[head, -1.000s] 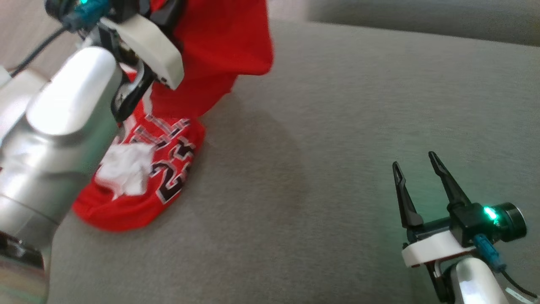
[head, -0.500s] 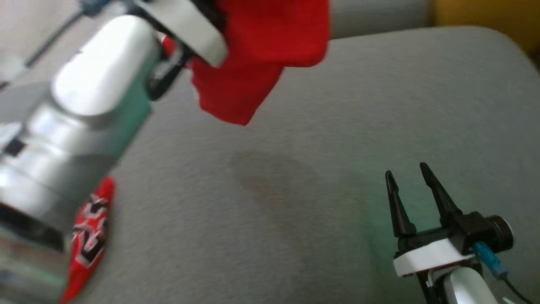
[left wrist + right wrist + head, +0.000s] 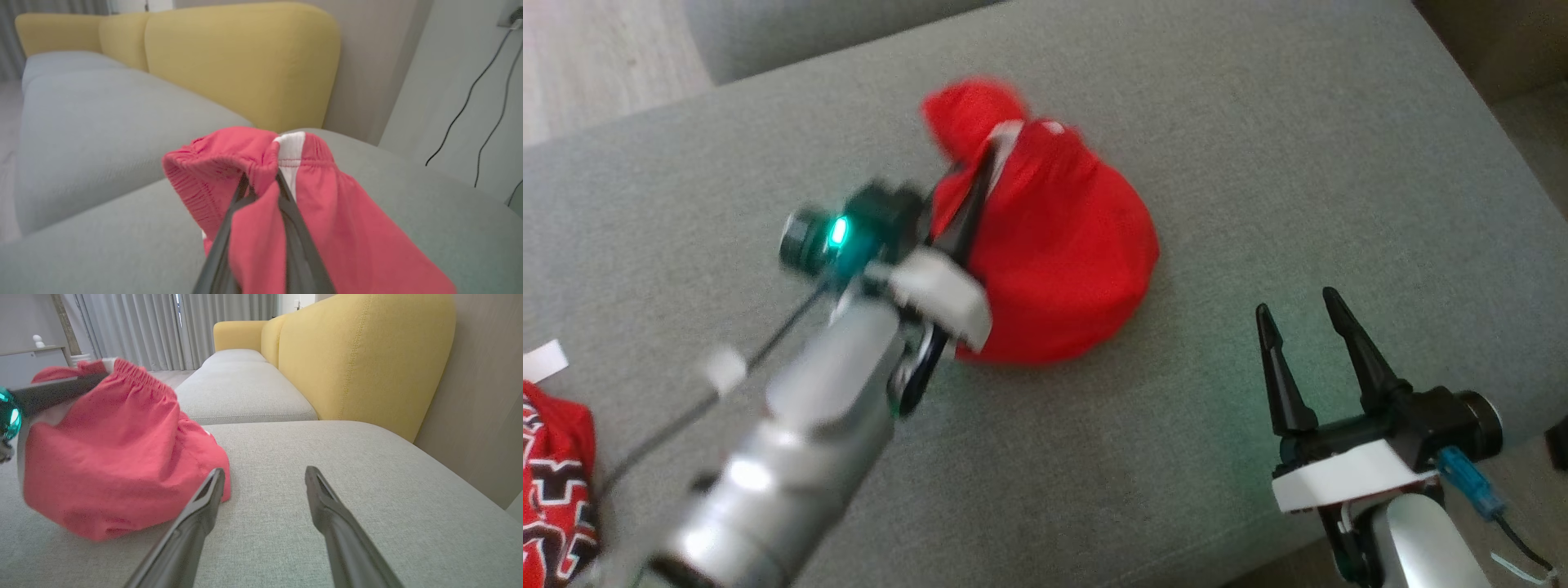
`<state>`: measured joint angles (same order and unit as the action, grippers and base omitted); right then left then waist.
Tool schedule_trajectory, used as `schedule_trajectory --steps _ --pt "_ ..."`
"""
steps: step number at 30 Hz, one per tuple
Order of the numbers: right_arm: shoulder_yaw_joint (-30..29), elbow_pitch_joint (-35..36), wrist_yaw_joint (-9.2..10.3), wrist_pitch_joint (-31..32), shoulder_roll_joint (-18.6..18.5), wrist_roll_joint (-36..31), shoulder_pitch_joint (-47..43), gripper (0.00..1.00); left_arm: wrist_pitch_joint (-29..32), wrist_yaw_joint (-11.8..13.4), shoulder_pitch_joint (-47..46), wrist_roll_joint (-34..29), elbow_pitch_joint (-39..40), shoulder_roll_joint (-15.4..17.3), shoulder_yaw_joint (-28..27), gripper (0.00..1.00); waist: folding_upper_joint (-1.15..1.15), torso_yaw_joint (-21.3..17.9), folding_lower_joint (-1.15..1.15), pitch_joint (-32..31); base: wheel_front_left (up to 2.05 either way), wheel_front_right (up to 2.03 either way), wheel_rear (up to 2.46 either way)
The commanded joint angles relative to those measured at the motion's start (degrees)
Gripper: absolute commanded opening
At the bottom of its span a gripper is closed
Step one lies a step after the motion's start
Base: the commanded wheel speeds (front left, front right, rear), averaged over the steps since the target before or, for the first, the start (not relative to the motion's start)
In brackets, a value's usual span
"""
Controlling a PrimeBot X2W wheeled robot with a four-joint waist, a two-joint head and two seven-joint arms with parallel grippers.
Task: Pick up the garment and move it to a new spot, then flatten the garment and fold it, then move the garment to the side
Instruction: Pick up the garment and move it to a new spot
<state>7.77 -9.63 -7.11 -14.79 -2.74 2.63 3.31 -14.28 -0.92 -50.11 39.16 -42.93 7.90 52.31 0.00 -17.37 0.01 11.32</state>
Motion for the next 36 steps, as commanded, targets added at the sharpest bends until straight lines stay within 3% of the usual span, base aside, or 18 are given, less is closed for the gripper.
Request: schedule_trajectory --steps 1,4,5,6,22,30,36 --pt "1.4 1.9 -0.37 -0.2 -0.1 0.4 2.1 1.00 -0.7 1.1 0.3 -1.3 2.0 0.6 -4.6 0.00 0.00 -0.8 -0.01 1.3 0.00 0.00 0.00" --pt "0.7 1.5 -0.37 -0.2 -0.1 -0.2 1.3 1.00 -0.7 3.5 9.9 -4.2 4.0 -0.7 -11.7 0.00 0.00 1.2 -0.01 0.7 0.00 0.00 0.00" --pt "0.6 1.3 -0.37 -0.2 -0.1 -0.4 1.0 1.00 -0.7 3.8 12.1 -4.9 4.4 -1.2 -13.2 0.91 0.00 1.9 -0.01 0.2 0.00 0.00 0.00" --pt "0.4 1.1 -0.37 -0.2 -0.1 -0.7 0.6 1.00 -0.7 4.2 14.0 -5.9 4.8 -1.6 -14.6 1.00 0.00 2.7 -0.01 -0.6 0.00 0.00 0.00" --pt "-1.5 -0.2 -0.37 -0.2 -0.1 -0.9 -5.4 1.00 -0.7 8.8 41.7 -20.3 25.4 -4.8 -34.6 1.00 0.00 14.5 -0.01 -13.6 0.00 0.00 0.00" --pt "-3.7 0.9 -0.37 -0.2 -0.1 -0.8 -8.3 1.00 -0.7 9.9 53.1 -26.6 36.5 -5.0 -39.8 1.00 0.00 17.5 -0.01 -16.9 0.00 0.00 0.00" --pt "-4.4 1.7 -0.37 -0.2 -0.1 -1.3 -10.6 1.00 -0.7 10.6 58.9 -28.8 40.6 -5.0 -41.2 1.00 0.00 18.7 -0.01 -17.9 0.00 0.00 0.00"
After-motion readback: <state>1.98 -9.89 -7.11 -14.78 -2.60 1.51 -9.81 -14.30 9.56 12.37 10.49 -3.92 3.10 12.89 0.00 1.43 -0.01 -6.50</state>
